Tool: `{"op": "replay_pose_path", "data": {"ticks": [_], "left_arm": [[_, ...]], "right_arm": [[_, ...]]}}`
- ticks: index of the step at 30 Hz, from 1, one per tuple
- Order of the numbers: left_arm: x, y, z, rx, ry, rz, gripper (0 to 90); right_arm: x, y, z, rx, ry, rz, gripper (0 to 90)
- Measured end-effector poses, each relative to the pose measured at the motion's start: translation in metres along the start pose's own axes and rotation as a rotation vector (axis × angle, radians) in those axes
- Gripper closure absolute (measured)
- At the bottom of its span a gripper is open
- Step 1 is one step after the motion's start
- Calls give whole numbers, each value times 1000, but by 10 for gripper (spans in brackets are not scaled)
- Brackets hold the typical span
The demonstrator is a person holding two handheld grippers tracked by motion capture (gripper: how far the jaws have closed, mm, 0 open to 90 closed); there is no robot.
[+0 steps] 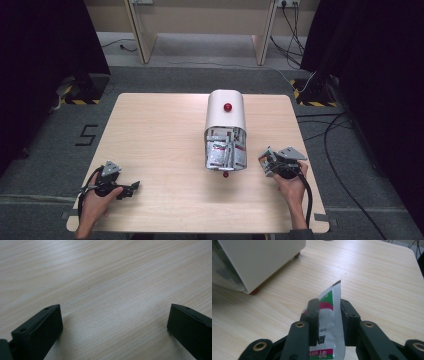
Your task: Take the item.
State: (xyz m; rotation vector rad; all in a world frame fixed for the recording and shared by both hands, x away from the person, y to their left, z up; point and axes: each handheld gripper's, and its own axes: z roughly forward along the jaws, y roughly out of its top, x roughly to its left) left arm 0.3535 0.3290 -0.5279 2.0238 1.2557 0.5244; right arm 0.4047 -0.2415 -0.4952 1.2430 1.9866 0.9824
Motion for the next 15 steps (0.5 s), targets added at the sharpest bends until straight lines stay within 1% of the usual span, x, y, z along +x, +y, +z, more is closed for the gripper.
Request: {"op": "replay_pose_path", "data": {"ticks": [4, 6, 12, 13, 15], "left_arm": [[0, 0, 0, 0, 0, 0, 0], [0, 0, 0, 0, 0, 0, 0], [0, 0, 0, 0, 0, 0, 0], [0, 0, 0, 0, 0, 0, 0], [0, 0, 0, 0, 0, 0, 0]], "right_arm": [[-2, -1, 2, 14, -19, -2, 668], [-2, -2, 3, 23, -31, -15, 649], [-2, -3, 4, 32, -40, -19, 628], [-2, -3, 5, 32, -38, -27, 624], [-1, -3, 5, 33, -36, -29, 622]]}}
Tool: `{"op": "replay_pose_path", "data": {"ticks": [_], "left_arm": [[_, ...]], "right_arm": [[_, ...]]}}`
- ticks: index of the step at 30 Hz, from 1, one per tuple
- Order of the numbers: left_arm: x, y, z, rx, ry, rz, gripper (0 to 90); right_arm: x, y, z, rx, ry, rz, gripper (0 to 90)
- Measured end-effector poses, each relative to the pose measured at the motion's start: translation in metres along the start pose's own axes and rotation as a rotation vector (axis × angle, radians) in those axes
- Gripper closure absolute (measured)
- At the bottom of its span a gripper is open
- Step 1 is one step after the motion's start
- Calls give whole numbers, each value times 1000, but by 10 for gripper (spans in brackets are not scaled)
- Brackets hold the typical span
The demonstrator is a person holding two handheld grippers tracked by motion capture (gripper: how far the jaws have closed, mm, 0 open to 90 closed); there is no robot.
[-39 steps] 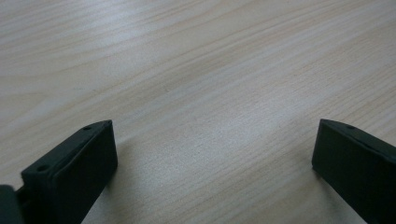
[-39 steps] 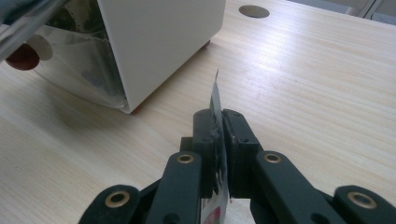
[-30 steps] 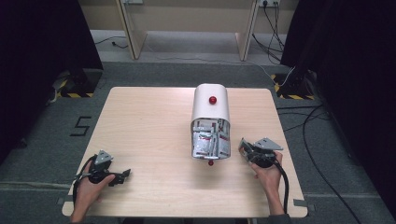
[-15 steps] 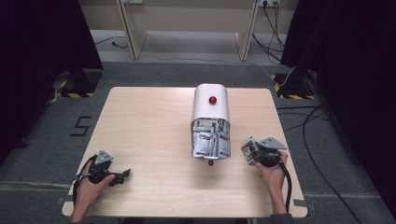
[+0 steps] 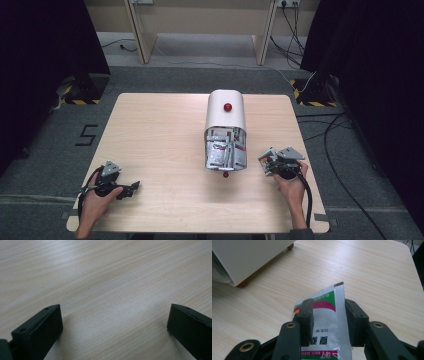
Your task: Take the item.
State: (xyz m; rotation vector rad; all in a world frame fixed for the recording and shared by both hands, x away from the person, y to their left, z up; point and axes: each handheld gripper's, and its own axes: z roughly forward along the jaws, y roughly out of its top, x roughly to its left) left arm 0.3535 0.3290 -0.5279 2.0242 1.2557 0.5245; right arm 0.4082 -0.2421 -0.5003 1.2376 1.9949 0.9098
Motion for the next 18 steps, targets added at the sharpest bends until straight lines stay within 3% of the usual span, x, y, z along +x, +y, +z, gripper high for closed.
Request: {"op": "replay_pose_path", "data": {"ticks": [8, 18], "left_arm": [[0, 0, 0, 0, 0, 0, 0], [0, 0, 0, 0, 0, 0, 0]], "right_arm": [[1, 0, 4, 0, 17, 14, 559], [2, 0, 5, 6, 22, 13, 550]]}}
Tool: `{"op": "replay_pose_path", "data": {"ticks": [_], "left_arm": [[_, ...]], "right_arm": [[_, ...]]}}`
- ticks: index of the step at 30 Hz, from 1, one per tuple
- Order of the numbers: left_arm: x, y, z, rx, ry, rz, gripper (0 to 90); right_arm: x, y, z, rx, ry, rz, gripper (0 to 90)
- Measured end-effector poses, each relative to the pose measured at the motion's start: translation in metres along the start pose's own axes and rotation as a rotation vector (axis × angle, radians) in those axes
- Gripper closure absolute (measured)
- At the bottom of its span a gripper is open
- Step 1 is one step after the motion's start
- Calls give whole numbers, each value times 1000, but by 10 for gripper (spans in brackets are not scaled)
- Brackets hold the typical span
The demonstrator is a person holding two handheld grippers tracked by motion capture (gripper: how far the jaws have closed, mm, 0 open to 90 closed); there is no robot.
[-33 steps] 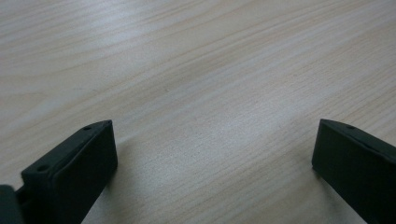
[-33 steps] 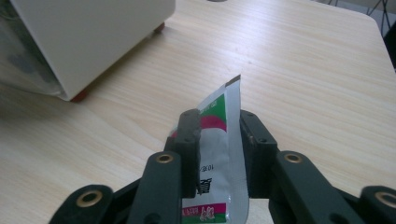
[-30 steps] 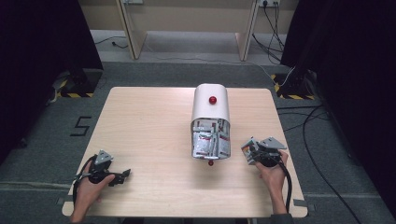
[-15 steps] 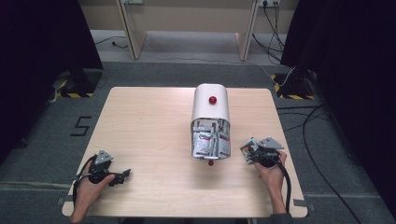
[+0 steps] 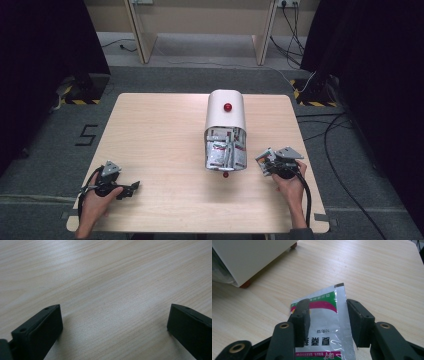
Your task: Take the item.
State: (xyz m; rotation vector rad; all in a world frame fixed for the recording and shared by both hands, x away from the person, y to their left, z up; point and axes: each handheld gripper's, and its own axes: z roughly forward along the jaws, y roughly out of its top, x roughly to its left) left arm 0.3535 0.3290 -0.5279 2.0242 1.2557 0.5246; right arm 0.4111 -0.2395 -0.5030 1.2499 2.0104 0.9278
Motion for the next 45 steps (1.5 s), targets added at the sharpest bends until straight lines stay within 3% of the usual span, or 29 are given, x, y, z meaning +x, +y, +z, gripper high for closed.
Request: {"op": "replay_pose_path", "data": {"ticks": [3, 12, 24, 32, 37, 45], "left_arm": [[0, 0, 0, 0, 0, 0, 0], [0, 0, 0, 0, 0, 0, 0], [0, 0, 0, 0, 0, 0, 0], [0, 0, 0, 0, 0, 0, 0], [0, 0, 0, 0, 0, 0, 0], [0, 0, 0, 0, 0, 0, 0]], "right_arm": [[2, 0, 2, 18, 10, 6, 489], [0, 3, -1, -3, -10, 20, 439], [3, 5, -5, -18, 6, 26, 406], [5, 5, -9, 5, 38, 65, 304], [7, 7, -15, -14, 44, 92, 258], [6, 8, -25, -34, 43, 107, 252]]}}
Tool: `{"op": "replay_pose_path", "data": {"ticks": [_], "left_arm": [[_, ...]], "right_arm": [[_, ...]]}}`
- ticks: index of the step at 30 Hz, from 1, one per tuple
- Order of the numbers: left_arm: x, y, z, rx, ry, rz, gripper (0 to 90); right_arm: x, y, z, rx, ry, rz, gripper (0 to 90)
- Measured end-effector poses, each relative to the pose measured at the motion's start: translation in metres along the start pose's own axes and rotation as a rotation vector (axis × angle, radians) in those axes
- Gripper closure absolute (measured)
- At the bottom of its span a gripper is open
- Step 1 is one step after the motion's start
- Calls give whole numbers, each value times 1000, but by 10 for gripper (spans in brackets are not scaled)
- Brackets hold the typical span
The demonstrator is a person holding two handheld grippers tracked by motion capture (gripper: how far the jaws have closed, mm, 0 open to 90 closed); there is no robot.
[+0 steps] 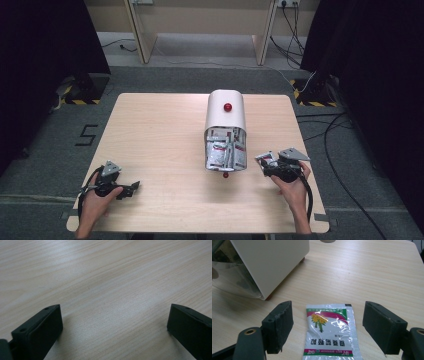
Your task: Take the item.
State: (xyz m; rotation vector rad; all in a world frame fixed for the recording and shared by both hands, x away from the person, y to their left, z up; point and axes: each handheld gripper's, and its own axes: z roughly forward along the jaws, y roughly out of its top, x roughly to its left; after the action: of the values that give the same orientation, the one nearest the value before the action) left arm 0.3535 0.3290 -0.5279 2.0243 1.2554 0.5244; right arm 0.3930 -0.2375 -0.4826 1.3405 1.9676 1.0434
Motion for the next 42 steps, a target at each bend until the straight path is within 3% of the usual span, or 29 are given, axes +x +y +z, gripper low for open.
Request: {"op": "replay_pose_path", "data": {"ticks": [19, 42], "left_arm": [[0, 0, 0, 0, 0, 0, 0], [0, 0, 0, 0, 1, 0, 0]], "right_arm": [[4, -3, -16, -13, 17, -3, 220], [10, -19, -31, -16, 42, 4, 209]]}}
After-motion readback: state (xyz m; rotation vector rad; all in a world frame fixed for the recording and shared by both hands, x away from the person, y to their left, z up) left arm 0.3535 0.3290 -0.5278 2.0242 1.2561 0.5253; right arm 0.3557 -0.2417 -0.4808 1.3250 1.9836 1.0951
